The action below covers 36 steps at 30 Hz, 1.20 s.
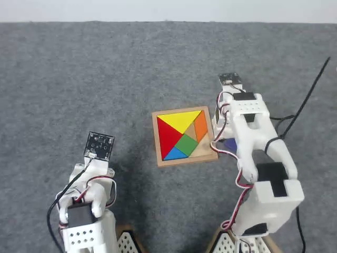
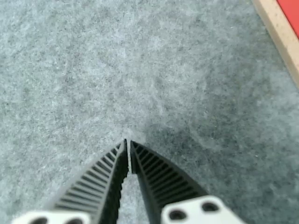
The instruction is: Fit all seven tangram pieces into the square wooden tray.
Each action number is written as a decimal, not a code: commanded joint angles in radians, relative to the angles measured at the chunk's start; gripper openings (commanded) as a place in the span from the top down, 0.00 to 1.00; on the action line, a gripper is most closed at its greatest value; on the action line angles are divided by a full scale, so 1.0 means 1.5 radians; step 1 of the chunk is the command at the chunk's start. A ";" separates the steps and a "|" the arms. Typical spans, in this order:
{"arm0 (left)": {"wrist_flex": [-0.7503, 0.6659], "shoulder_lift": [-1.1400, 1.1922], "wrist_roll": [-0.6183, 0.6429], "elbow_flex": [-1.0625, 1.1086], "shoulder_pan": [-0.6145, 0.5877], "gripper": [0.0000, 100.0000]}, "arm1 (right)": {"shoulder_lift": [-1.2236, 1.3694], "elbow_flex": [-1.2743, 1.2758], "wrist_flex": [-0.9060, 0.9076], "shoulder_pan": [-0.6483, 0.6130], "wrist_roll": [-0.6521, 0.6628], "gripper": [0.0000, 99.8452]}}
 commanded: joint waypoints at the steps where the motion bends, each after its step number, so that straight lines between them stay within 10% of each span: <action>1: 0.003 -0.013 -0.009 -0.005 -0.005 0.99 | 0.048 -0.043 0.033 0.055 -0.006 0.85; 36: 0.003 -0.013 -0.009 -0.005 -0.005 0.99 | -0.145 0.165 -0.022 0.025 0.221 0.71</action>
